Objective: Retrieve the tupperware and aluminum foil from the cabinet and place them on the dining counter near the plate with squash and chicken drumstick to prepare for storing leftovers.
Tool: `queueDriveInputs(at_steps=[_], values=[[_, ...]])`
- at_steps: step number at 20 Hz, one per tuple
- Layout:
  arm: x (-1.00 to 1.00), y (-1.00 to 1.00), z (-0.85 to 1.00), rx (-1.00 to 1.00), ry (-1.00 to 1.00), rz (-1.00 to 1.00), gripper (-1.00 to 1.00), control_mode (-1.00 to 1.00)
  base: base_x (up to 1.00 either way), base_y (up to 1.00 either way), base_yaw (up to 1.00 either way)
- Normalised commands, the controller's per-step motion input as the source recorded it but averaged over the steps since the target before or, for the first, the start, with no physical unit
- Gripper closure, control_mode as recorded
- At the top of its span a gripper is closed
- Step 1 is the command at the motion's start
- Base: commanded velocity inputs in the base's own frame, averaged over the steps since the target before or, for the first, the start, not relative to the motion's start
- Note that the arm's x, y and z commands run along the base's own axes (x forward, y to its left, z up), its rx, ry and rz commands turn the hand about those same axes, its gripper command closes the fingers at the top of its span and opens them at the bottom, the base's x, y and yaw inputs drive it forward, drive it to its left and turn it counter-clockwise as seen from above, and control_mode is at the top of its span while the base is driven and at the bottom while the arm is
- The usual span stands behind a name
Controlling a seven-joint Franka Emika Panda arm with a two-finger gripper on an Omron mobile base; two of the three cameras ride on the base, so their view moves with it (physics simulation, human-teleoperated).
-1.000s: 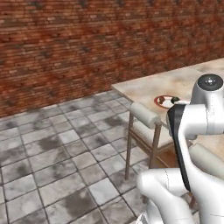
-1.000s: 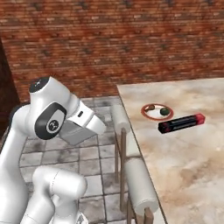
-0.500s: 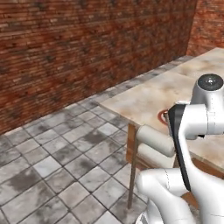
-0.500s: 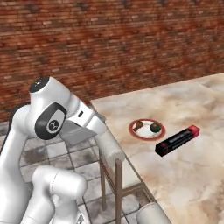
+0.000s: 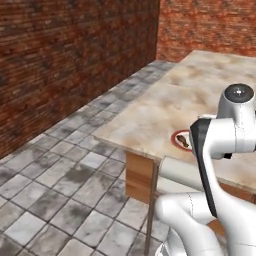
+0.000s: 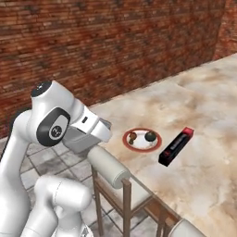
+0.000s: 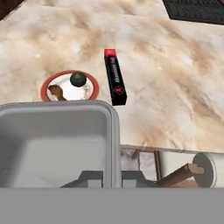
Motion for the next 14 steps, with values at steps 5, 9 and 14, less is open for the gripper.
queueDriveInputs(at_steps=[5, 9, 14], values=[[0.0, 0.0, 0.0, 0.0, 0.0, 0.0, 1.0, 1.0, 0.67, 0.0, -0.54], [0.0, 0.0, 0.0, 0.0, 0.0, 0.0, 1.0, 1.0, 0.71, 0.0, -0.55], [0.0, 0.0, 0.0, 0.0, 0.0, 0.0, 1.0, 1.0, 0.7, 0.05, -0.55]])
